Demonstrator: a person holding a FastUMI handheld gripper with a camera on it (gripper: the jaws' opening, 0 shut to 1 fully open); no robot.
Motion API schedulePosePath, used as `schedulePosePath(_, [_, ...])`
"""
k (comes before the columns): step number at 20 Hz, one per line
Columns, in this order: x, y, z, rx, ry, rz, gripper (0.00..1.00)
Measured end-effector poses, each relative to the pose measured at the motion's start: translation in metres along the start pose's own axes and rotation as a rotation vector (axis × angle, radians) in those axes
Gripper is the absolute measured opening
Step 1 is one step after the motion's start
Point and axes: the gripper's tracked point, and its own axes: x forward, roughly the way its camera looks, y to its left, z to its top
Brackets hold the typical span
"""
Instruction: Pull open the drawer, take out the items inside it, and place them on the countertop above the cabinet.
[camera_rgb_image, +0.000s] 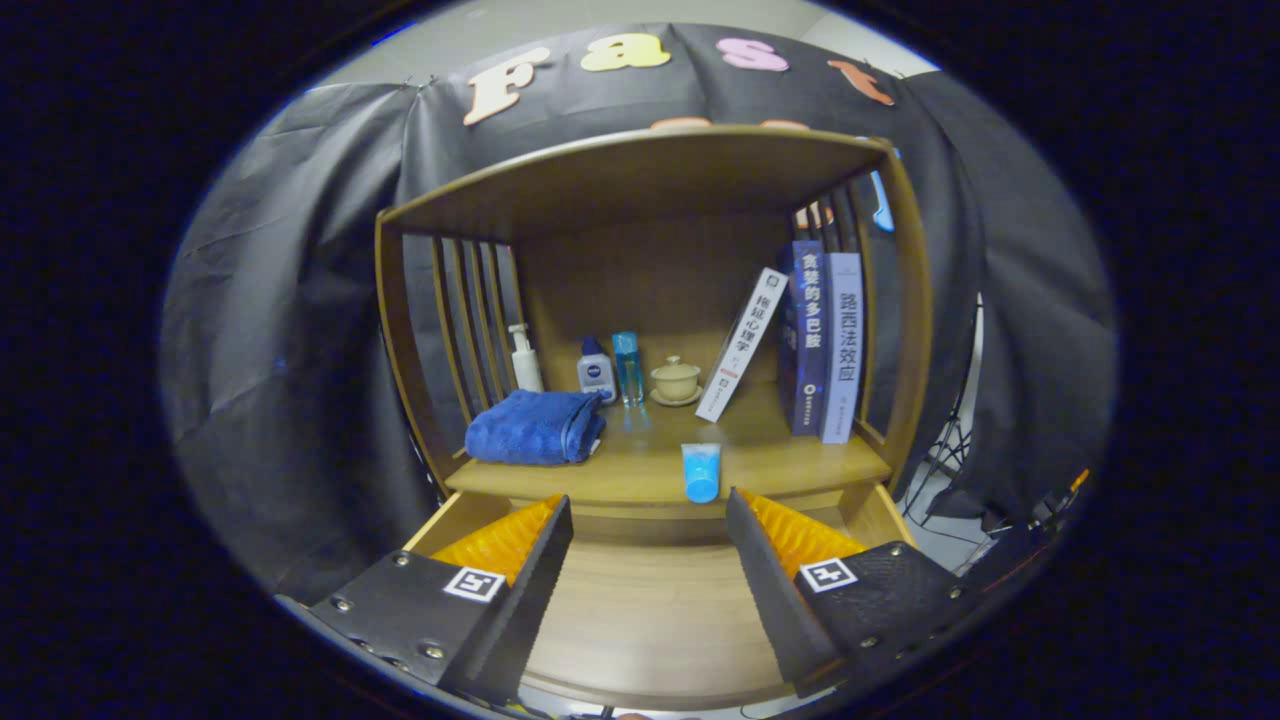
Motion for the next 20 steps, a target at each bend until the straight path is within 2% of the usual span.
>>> schedulePosePath(6, [-0.063, -0.009, -0.027, -0.012, -0.093, -0.038, 0.98])
schedulePosePath(13, [-0.112, -0.016, -0.055, -0.086, -0.237, -0.114, 0.98])
schedulePosePath(16, [-0.127, -0.011, -0.082, -0.126, -0.222, -0.103, 0.98])
schedulePosePath(20, [-0.135, -0.011, -0.119, -0.102, -0.181, -0.120, 0.98])
